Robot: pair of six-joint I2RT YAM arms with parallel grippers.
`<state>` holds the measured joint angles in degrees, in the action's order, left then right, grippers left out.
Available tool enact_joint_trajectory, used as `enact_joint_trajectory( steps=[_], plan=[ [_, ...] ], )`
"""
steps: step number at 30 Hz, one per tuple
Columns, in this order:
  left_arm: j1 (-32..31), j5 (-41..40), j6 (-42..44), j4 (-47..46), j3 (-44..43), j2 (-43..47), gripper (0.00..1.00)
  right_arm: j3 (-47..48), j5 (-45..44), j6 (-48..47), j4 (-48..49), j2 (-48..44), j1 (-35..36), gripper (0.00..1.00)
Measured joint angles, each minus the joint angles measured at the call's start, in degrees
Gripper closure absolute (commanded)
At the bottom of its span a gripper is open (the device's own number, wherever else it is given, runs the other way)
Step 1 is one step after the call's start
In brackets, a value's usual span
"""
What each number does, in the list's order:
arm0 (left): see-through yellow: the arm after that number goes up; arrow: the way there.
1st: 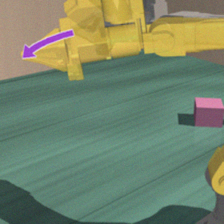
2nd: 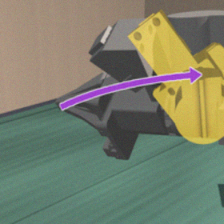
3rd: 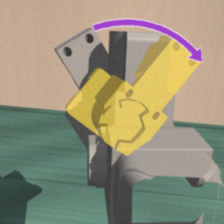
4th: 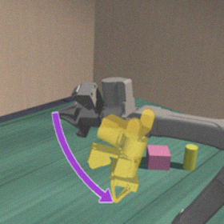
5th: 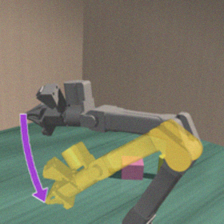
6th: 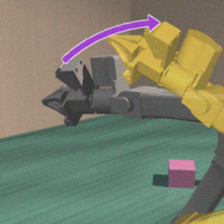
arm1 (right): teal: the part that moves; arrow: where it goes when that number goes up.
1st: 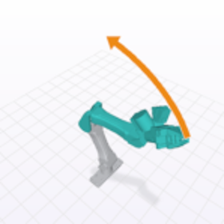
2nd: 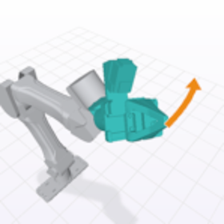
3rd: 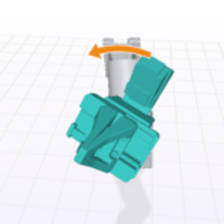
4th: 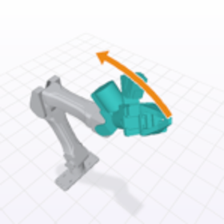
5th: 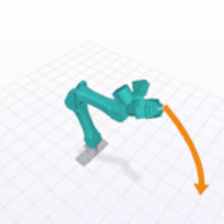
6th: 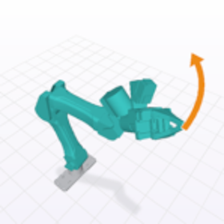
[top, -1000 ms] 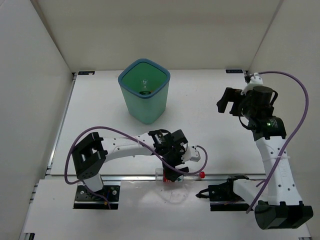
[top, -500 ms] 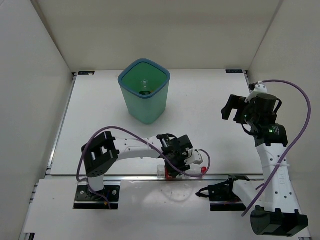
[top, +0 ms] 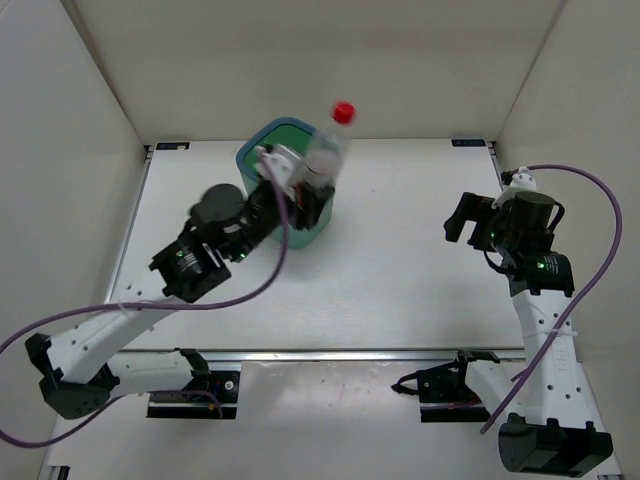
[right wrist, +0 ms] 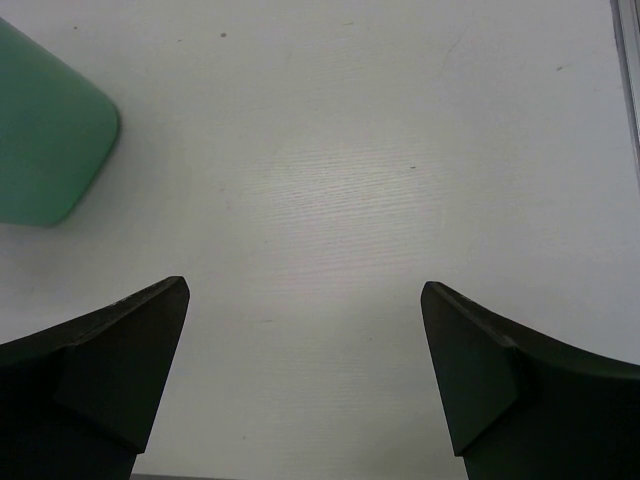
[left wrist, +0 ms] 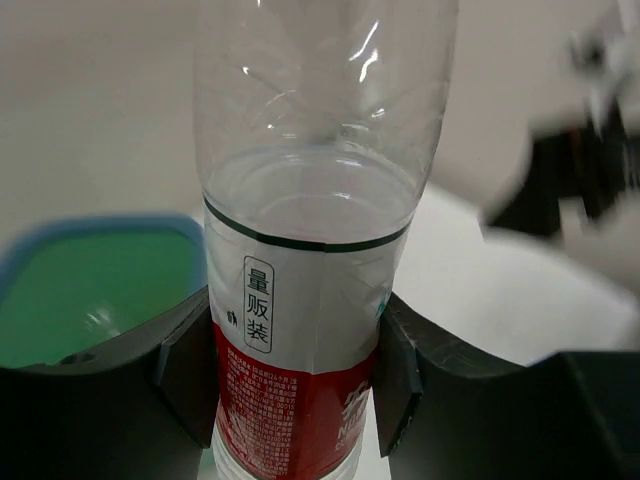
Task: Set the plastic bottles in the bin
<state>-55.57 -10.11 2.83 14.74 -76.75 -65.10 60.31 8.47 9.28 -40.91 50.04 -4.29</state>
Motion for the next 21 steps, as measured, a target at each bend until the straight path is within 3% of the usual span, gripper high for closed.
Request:
enact_joint_trajectory(
  steps=[1,3,7,13,15,16,21],
  plan=[
    [2.1,-2.1,-0.8,-4.1,0.7,1.3,0.71,-0.3,0.1,0.2,0.1,0.0,0.1,0.01],
    [9.1,-4.5,-3.6,-11.9,2.3,2.4,0.6,-0.9,0.2,0.8,0.7,-0.2,0.5,0.01],
    [21.9,-9.1,-8.3,-22.8,3.1,-3.4,0.56,-2.2,0.7,1.5,1.8,-0.6,1.5,0.01],
    [21.7,-14.2,-7.8,-28.5,3.3,-17.8,0.47,-4.5,2.5,2.4,2.1,-0.7,0.7,0.01],
    [21.6,-15.0,-8.1,-28.6,3.7,-20.6,0.3,-5.2,3.0,2.8,2.3,-0.9,0.4,0.01],
    [21.7,-15.0,-8.5,-28.5,4.4,-21.0,0.04,-5.4,3.1,2.8,2.3,-1.0,0.4,0.01],
    [22.3,-16.0,-11.1,-29.2,10.9,-18.2,0.01,-5.4,1.3,3.3,2.2,-1.0,1.4,0.01]
  ],
)
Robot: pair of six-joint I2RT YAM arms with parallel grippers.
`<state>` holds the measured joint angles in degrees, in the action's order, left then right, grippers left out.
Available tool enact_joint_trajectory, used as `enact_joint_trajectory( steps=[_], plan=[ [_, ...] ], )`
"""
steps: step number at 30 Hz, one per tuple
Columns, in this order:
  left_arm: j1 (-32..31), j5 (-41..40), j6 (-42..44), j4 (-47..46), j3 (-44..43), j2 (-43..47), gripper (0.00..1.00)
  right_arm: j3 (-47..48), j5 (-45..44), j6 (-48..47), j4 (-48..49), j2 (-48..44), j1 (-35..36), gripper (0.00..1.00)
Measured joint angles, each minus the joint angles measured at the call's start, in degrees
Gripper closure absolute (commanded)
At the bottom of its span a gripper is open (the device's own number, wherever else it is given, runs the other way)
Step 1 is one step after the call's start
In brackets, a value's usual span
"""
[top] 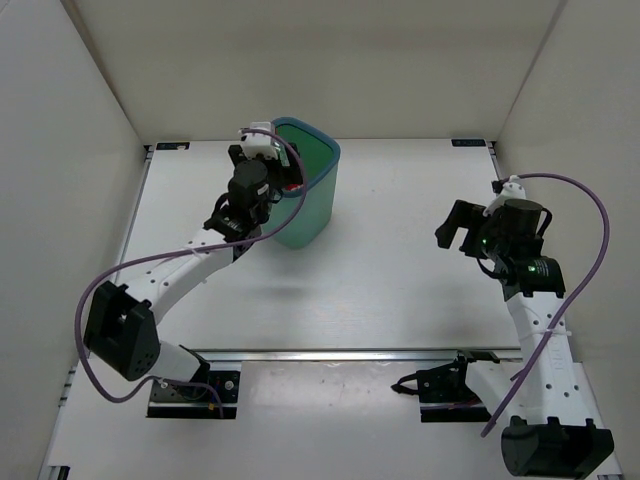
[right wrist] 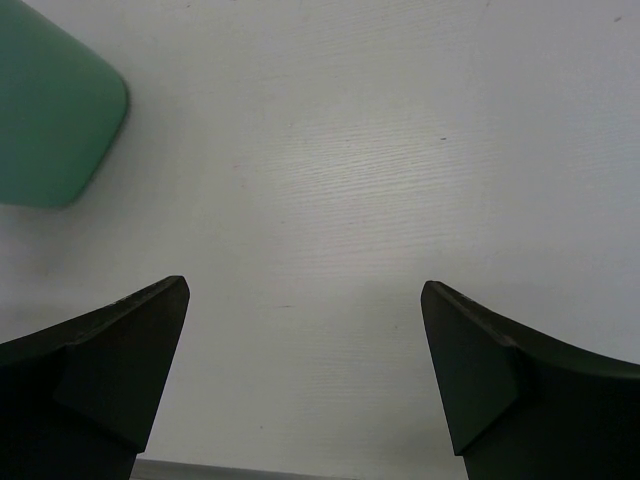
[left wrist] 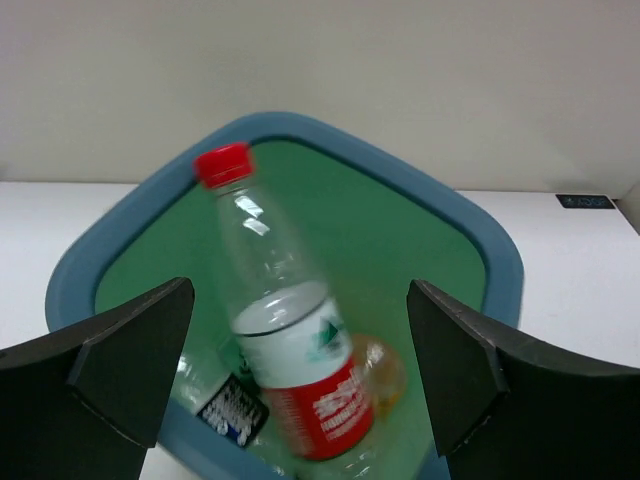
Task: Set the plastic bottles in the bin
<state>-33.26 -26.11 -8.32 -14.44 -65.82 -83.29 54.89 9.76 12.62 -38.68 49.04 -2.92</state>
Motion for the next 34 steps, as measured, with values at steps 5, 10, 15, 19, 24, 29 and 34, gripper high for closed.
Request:
enact_joint_trajectory(
  steps=[5,10,15,19,24,29,34],
  plan=[
    [-1.0,-0.1,-2.0,-0.5,3.5,4.4,0.02,0.0,-0.7,0.5,-0.4,0.0,0.3,0.01],
    [-2.9,-0.3,-2.4,0.3,3.2,4.9,0.02,0.0,-0.7,1.0,-0.5,-0.1,1.2,0.01],
    [0.0,5.2,-7.8,16.1,-4.4,5.5,0.01,1.1,-3.2,1.2,-3.3,0.8,1.4,0.0],
    [4.1,4.5,-14.2,34.7,-7.4,13.1,0.01,2.3,-6.3,1.3,-5.1,2.1,-0.4,0.01],
    [17.9,7.8,-21.5,55.5,3.8,34.6,0.02,2.3,-7.9,0.9,-7.5,3.7,-6.6,0.01],
    [17.7,7.6,-27.8,71.7,12.1,46.2,0.02,1.4,-8.2,0.4,-7.7,5.6,-7.2,0.01],
    [15.5,8.2,-30.4,76.6,12.1,39.9,0.01,1.0,-7.7,0.4,-7.6,7.1,-6.1,0.01]
  ],
)
